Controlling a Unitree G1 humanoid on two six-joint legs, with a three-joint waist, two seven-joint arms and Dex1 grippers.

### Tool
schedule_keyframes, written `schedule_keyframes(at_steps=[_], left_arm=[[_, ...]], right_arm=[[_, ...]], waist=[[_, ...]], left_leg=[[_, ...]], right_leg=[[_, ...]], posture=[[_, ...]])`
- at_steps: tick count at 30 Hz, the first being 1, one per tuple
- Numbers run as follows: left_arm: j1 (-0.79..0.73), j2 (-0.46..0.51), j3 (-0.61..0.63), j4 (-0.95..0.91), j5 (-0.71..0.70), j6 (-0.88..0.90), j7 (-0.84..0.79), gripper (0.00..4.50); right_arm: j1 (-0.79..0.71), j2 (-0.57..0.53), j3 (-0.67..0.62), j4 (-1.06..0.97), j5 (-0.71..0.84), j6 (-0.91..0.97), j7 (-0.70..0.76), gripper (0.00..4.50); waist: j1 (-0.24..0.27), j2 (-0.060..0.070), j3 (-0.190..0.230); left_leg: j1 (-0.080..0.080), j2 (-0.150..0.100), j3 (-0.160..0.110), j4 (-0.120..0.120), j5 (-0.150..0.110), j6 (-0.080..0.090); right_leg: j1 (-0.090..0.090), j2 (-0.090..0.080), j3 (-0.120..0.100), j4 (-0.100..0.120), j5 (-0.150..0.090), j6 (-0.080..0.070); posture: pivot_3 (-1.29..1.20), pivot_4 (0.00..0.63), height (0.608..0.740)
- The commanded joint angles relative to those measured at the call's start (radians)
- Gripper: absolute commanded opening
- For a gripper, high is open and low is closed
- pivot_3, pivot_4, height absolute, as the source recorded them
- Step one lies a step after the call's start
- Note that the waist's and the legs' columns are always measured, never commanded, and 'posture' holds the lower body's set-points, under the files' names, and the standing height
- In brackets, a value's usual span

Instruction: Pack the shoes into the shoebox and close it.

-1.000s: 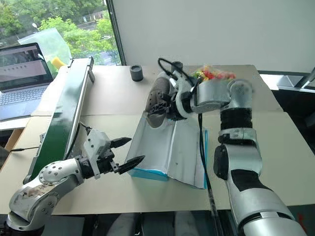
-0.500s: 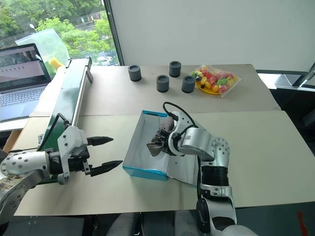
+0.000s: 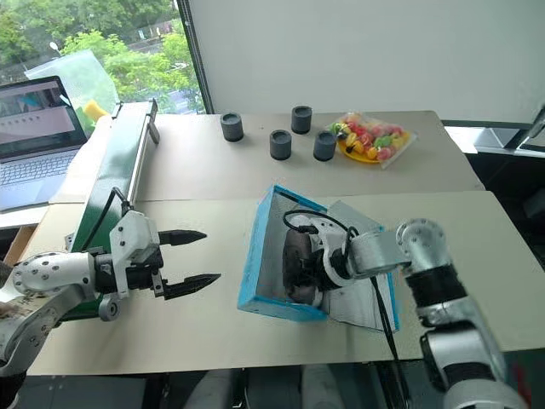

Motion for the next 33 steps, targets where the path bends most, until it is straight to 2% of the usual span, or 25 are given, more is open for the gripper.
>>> schedule_keyframes(at_steps=[1,2,6,7,8,12,22,25,33], left_arm=[[0.006,-0.005,0.011,-0.031,-0.004,-0.013,0.010,4.48],[0.007,-0.005,0.011,-0.031,-0.003,-0.014,0.013,4.48],[0.008,-0.006,0.014,-0.037,-0.004,-0.011,0.025,4.50],[0.007,-0.006,0.014,-0.039,-0.003,-0.012,0.028,4.50],[0.007,-0.006,0.015,-0.041,-0.005,-0.011,0.031,4.50],[0.003,-0.005,0.018,-0.045,-0.011,-0.008,0.039,4.50],[-0.005,-0.003,0.022,-0.043,-0.023,-0.002,0.041,4.50],[-0.010,-0.004,0.019,-0.032,-0.015,-0.007,0.043,4.50],[-0.019,-0.015,0.019,-0.027,-0.017,-0.004,0.057,4.50]], right_arm=[[-0.084,0.003,0.064,0.055,0.025,0.020,0.094,1.35],[-0.107,0.007,0.076,0.075,0.025,0.017,0.101,1.35],[-0.161,0.035,0.087,0.126,0.025,0.002,0.103,2.38],[-0.167,0.042,0.088,0.135,0.025,0.001,0.102,2.91],[-0.171,0.048,0.088,0.141,0.025,0.001,0.099,3.02],[-0.171,0.076,0.070,0.147,0.025,-0.017,0.063,4.40],[-0.185,0.161,-0.022,0.148,0.025,-0.060,-0.019,4.49],[-0.232,0.186,-0.057,0.155,0.025,-0.077,-0.041,4.49],[-0.321,0.160,-0.078,0.091,0.007,-0.116,-0.045,4.49]], waist=[[0.001,0.000,0.000],[0.002,0.000,0.000],[0.010,0.000,0.000],[0.011,0.000,0.000],[0.014,0.000,0.000],[0.014,0.000,0.000],[0.010,0.000,0.000],[0.007,0.000,0.000],[0.009,0.000,0.000]], left_leg=[[0.000,0.000,0.000,0.000,0.000,0.000],[0.000,0.000,0.000,0.000,0.000,0.000],[-0.001,0.000,0.000,0.001,0.000,0.000],[-0.002,0.000,0.000,0.001,0.000,0.000],[-0.002,0.000,0.000,0.001,0.000,0.000],[-0.002,0.000,-0.001,0.001,0.000,0.000],[-0.002,0.000,-0.001,0.001,0.000,0.000],[-0.002,0.000,-0.001,0.001,0.000,0.000],[-0.003,-0.001,-0.001,0.001,0.000,0.000]], right_leg=[[0.000,0.000,0.000,0.000,0.000,0.000],[0.000,0.000,0.000,0.000,0.000,0.000],[-0.001,-0.001,0.000,0.000,0.000,0.000],[0.000,-0.001,0.000,0.000,0.000,0.000],[-0.001,-0.001,0.000,0.000,0.000,0.000],[-0.001,-0.002,-0.001,0.000,0.000,0.001],[-0.001,-0.002,-0.001,0.000,0.001,0.000],[-0.001,-0.002,-0.001,0.001,0.001,0.000],[-0.002,-0.002,-0.001,0.001,0.001,0.000]], posture=[[0.00,0.150,0.740],[0.00,0.150,0.740],[0.00,0.150,0.740],[0.00,0.150,0.740],[0.00,0.150,0.740],[0.00,0.150,0.740],[0.00,0.150,0.740],[0.00,0.150,0.740],[0.00,0.150,0.740]])
